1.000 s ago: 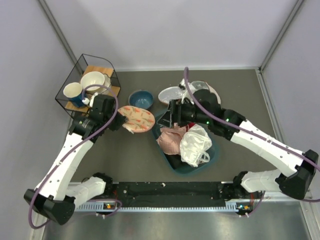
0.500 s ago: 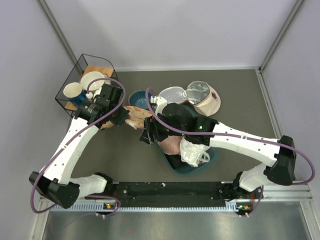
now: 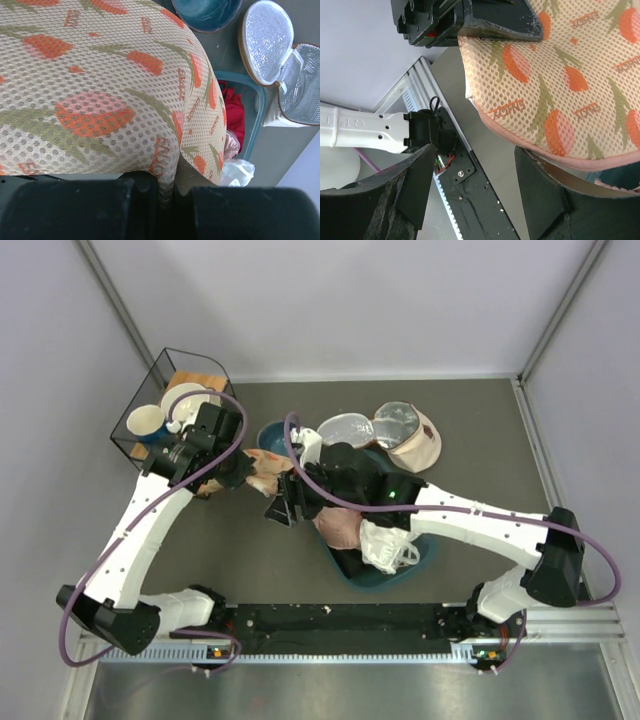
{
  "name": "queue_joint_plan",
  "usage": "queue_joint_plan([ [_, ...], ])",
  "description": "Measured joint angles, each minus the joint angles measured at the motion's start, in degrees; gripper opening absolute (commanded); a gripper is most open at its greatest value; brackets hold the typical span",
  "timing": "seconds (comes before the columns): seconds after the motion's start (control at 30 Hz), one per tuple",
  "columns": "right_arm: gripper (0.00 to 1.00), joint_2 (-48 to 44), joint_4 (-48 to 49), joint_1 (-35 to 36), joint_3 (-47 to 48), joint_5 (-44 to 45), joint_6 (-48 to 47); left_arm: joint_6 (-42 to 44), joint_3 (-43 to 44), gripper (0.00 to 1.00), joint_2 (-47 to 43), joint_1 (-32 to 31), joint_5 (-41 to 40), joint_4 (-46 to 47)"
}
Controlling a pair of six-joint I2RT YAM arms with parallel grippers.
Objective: Unzip the laundry bag and remove the bra
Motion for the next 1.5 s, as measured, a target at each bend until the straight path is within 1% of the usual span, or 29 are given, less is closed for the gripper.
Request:
queue_joint_plan([
  [0.23,0.65,1.2,4.0,0.0,0.0,-1.8,-2.1,1.7,0.8,0.0,0.0,0.0,-0.3,-0.2],
  [0.33,0.63,1.2,5.2,0.0,0.0,-1.6,-2.5,2.6,1.2,0.0,0.0,0.0,-0.2,-0.5],
  [0.93,0.46,2.4,8.7,0.0,0.0,-1.8,-1.9,4.5,1.2,0.0,0.0,0.0,1.0,-0.9],
  [1.03,0.41,2.4,8.7,0.0,0.0,-1.6,-1.9,4.9,1.2,0.0,0.0,0.0,1.3,-0.9],
  [1.07,0.36,2.4,8.7,0.0,0.0,-1.4,-1.9,5.0,1.2,0.0,0.0,0.0,1.4,-0.9],
  [1.13,0.3,2.4,8.8,0.0,0.0,-1.2,-2.0,5.3,1.2,0.0,0.0,0.0,1.7,-0.9],
  [1.23,0.14,2.6,8.7,0.0,0.0,-0.3,-1.8,5.6,1.2,0.0,-0.1,0.0,2.0,-0.9],
  [1.27,0.06,2.6,8.7,0.0,0.0,0.0,-1.9,5.6,1.2,0.0,-0.1,0.0,2.0,-0.9],
  [1.3,0.01,2.6,8.7,0.0,-0.2,0.7,-1.7,5.7,1.2,0.0,-0.1,0.0,2.1,-0.9],
  [1.5,0.0,2.4,10.7,-0.1,-1.9,2.8,-0.4,5.7,0.7,0.0,-0.1,0.0,2.2,-0.5],
])
